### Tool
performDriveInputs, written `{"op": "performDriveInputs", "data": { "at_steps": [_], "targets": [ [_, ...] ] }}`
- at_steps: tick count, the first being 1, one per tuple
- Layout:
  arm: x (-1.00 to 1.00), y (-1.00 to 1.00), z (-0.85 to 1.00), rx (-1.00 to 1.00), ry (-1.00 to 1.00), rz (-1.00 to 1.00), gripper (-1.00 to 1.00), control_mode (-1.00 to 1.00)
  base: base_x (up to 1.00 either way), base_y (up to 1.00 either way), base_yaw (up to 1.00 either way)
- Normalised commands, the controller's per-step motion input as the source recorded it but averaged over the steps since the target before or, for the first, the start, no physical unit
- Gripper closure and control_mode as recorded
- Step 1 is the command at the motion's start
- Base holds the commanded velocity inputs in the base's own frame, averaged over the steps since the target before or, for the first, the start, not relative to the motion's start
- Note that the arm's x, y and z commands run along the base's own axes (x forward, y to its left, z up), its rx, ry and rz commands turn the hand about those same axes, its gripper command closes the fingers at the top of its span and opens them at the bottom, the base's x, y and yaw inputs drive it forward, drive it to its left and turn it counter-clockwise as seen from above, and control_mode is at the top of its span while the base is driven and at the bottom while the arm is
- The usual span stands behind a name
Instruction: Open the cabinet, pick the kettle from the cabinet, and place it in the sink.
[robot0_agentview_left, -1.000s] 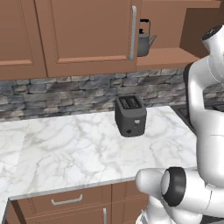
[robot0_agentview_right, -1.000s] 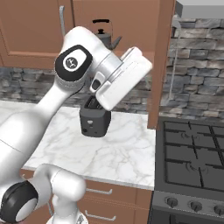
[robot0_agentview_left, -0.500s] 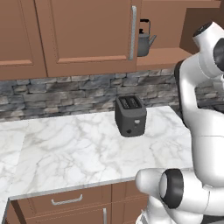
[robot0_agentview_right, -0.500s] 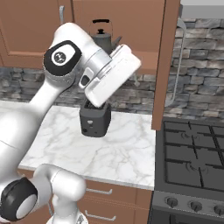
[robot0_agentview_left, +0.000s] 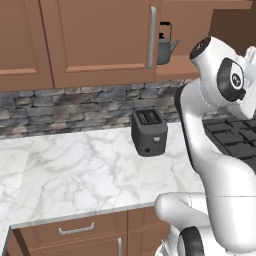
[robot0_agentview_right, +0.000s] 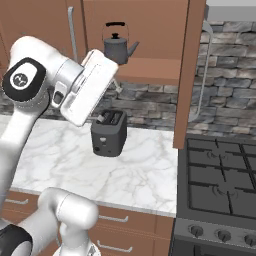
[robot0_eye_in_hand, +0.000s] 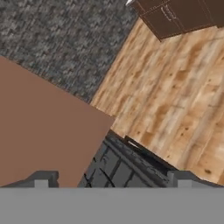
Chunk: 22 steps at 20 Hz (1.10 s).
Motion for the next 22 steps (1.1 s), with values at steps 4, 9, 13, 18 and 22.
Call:
{"op": "performDriveInputs", "data": {
  "at_steps": [4, 9, 13, 18, 22],
  "targets": [
    [-0.22, 0.49, 0.09, -0.2, 0.28, 0.51, -1.0, -1.0, 0.0, 0.0, 0.0],
    [-0.19, 0.47, 0.07, -0.11, 0.25, 0.58, -1.0, -1.0, 0.0, 0.0, 0.0],
    [-0.1, 0.44, 0.08, 0.0, 0.29, 0.61, -1.0, -1.0, 0.0, 0.0, 0.0],
    [0.01, 0.48, 0.09, 0.0, 0.2, 0.51, -1.0, -1.0, 0.0, 0.0, 0.0],
    [0.15, 0.49, 0.16, 0.0, 0.19, 0.34, -1.0, -1.0, 0.0, 0.0, 0.0]
  ]
}}
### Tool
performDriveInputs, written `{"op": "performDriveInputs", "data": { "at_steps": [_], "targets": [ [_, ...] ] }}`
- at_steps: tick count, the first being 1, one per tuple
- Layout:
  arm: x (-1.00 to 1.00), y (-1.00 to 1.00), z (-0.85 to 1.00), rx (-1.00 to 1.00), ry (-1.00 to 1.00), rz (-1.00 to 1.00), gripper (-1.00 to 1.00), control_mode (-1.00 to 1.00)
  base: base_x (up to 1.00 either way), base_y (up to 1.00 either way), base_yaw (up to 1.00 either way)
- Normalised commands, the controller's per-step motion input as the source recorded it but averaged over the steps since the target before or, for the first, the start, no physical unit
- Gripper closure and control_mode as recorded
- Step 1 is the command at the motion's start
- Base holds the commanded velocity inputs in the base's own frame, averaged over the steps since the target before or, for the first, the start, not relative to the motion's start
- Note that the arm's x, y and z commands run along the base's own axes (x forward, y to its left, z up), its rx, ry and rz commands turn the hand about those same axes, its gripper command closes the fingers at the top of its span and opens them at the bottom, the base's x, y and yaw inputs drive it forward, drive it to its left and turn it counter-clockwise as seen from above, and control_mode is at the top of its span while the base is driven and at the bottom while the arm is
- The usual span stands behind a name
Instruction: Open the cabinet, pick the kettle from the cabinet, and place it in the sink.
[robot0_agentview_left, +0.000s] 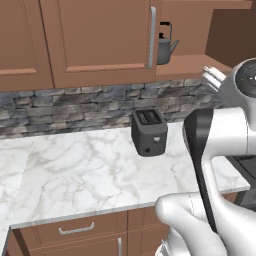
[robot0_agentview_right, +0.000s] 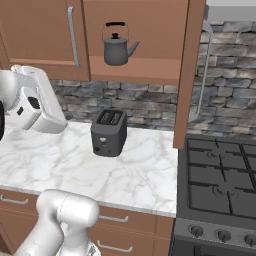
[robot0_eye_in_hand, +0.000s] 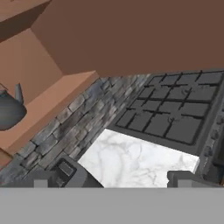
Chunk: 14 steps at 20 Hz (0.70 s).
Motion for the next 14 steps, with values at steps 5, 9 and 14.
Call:
{"op": "performDriveInputs", "data": {
  "at_steps": [5, 9, 14],
  "targets": [
    [0.29, 0.51, 0.12, 0.0, 0.04, 0.23, -1.0, -1.0, 0.0, 0.0, 0.0],
    [0.45, 0.45, 0.11, 0.0, 0.0, 0.12, -1.0, -1.0, 0.0, 0.0, 0.0],
    [0.53, 0.33, 0.07, 0.0, 0.0, 0.16, -1.0, -1.0, 0.0, 0.0, 0.0]
  ]
}}
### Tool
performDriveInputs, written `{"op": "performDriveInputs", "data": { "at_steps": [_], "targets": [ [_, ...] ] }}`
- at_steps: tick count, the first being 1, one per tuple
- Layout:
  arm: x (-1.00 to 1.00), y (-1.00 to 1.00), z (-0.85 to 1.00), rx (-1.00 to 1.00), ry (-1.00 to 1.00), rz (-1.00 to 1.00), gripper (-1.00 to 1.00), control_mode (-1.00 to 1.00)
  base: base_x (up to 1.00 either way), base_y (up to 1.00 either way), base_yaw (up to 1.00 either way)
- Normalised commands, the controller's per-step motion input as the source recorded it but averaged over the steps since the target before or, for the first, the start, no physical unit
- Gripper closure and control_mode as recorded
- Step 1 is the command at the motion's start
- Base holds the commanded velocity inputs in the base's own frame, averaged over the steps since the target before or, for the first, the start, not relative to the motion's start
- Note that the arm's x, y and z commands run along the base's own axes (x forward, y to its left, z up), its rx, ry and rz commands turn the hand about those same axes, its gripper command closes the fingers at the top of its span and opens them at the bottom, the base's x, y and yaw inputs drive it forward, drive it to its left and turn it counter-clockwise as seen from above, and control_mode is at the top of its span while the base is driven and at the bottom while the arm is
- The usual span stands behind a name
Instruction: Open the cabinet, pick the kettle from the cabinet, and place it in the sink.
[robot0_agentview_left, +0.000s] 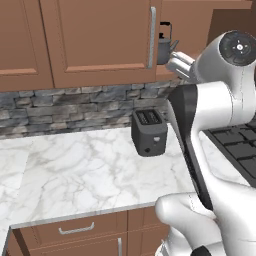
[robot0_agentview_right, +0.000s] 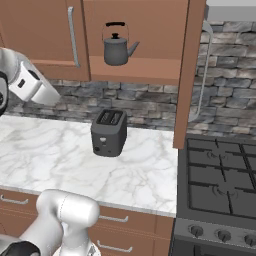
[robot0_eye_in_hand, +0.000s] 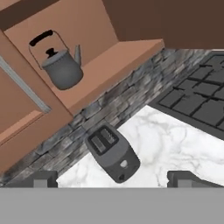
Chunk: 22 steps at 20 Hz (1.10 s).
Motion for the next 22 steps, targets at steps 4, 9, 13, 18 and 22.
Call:
{"op": "performDriveInputs", "data": {
  "at_steps": [4, 9, 13, 18, 22],
  "targets": [
    [0.55, 0.16, 0.06, 0.0, 0.0, 0.24, -1.0, -1.0, 0.0, 0.0, 0.0],
    [0.55, 0.09, 0.07, 0.0, 0.0, 0.23, -1.0, -1.0, 0.0, 0.0, 0.0],
    [0.59, 0.04, 0.05, 0.0, 0.0, 0.24, -1.0, -1.0, 0.0, 0.0, 0.0],
    [0.56, 0.1, 0.14, 0.0, 0.0, 0.14, -1.0, -1.0, 0.0, 0.0, 0.0],
    [0.56, 0.16, 0.14, 0.0, 0.0, 0.07, -1.0, -1.0, 0.0, 0.0, 0.0]
  ]
}}
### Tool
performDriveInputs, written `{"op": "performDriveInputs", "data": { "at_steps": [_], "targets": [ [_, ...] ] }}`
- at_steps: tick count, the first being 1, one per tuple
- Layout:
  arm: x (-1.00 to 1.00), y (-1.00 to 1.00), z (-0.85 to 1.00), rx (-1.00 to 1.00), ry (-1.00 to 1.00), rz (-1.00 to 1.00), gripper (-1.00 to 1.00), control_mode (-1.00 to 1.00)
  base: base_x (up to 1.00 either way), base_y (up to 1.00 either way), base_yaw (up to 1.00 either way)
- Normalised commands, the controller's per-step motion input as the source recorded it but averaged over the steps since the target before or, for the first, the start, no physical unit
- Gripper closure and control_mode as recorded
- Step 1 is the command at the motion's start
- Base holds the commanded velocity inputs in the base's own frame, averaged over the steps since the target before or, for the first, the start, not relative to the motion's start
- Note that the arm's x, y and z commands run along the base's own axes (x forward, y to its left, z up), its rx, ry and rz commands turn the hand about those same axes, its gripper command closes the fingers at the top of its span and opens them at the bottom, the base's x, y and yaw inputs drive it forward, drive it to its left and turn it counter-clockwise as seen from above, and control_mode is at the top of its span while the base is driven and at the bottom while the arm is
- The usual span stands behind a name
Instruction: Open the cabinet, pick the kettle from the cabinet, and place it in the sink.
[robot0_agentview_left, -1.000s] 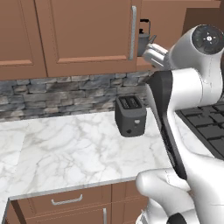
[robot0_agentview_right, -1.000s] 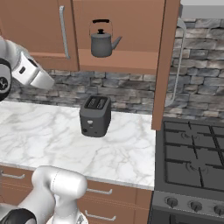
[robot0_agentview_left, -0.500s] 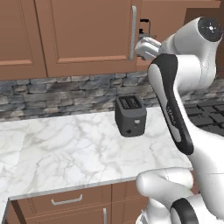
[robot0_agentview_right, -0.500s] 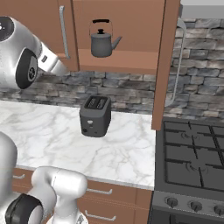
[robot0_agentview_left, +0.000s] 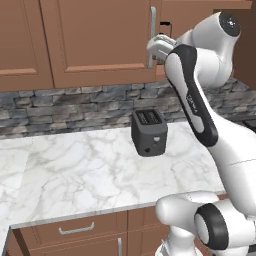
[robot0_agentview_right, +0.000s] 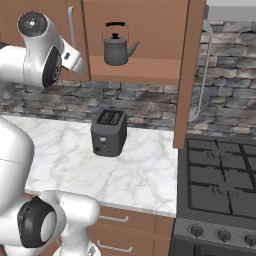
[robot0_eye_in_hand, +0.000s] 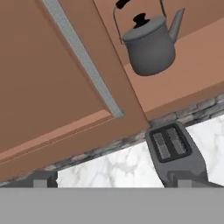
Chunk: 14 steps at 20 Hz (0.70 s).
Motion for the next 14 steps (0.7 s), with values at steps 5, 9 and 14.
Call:
{"op": "performDriveInputs", "data": {
  "at_steps": [5, 9, 14],
  "targets": [
    [0.59, 0.18, 0.12, -0.04, 0.0, 0.0, -1.0, -1.0, 0.0, 0.0, 0.0],
    [0.58, 0.09, 0.09, -0.04, 0.0, 0.0, -1.0, -1.0, 0.0, 0.0, 0.0],
    [0.53, 0.01, 0.02, -0.05, 0.0, 0.0, -1.0, -1.0, 0.0, 0.0, 0.0]
  ]
}}
